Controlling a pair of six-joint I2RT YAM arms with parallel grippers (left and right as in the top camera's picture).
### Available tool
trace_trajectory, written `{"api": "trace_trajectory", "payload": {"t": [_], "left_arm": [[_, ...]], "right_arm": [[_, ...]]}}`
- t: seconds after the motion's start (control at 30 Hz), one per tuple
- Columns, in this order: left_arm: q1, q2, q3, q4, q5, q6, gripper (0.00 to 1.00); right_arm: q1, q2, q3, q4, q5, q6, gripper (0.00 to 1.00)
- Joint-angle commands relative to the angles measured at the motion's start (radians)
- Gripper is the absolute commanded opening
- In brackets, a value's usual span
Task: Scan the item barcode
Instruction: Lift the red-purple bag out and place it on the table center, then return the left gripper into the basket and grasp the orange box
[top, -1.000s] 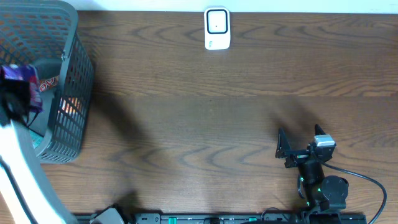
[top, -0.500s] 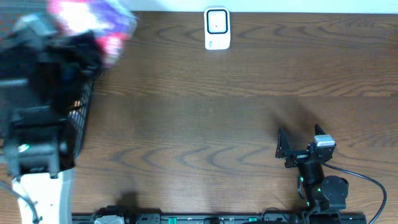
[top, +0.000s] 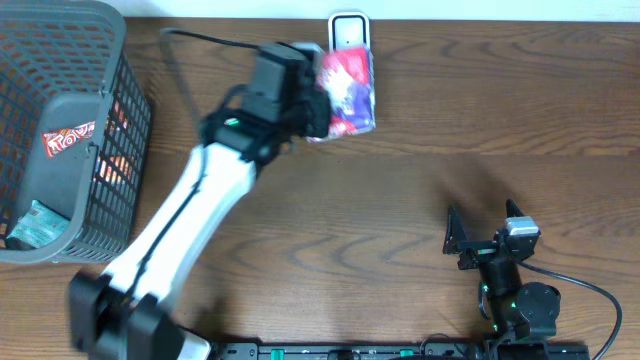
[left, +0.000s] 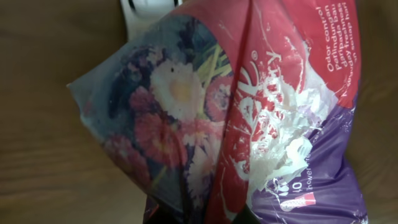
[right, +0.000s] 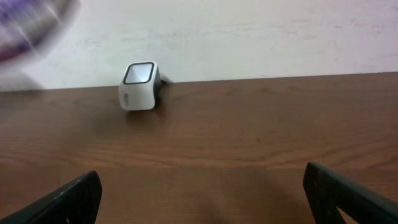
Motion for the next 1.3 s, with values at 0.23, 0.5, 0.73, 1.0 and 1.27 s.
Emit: {"api": "trace_trajectory", "payload": {"t": [0.23,0.5,0.73,1.0,1.27], "left_arm": [[-0.122,0.279,0.01,0.053,-0.019,0.002,0.96],[-0.031,0.141,0.054,0.062,-0.019,0.002,0.98],[0.257,-0.2,0.067,0.083,-0.055,0.007,0.98],[0.772,-0.372,0.067,0.018,-0.415,0.006,0.98],[1.029,-0.205,0.066,-0.118,-0.413,-0.334,0.98]], "right_arm": [[0.0,-0.002,-0.001,-0.004,0.001,-0.013,0.99],[0.0,-0.002,-0.001,-0.004,0.001,-0.013,0.99],[0.0,-0.002,-0.001,-0.004,0.001,-0.013,0.99],[0.0,-0.002,-0.001,-0.004,0.001,-0.013,0.99],[0.0,-0.002,-0.001,-0.004,0.001,-0.013,0.99]]}}
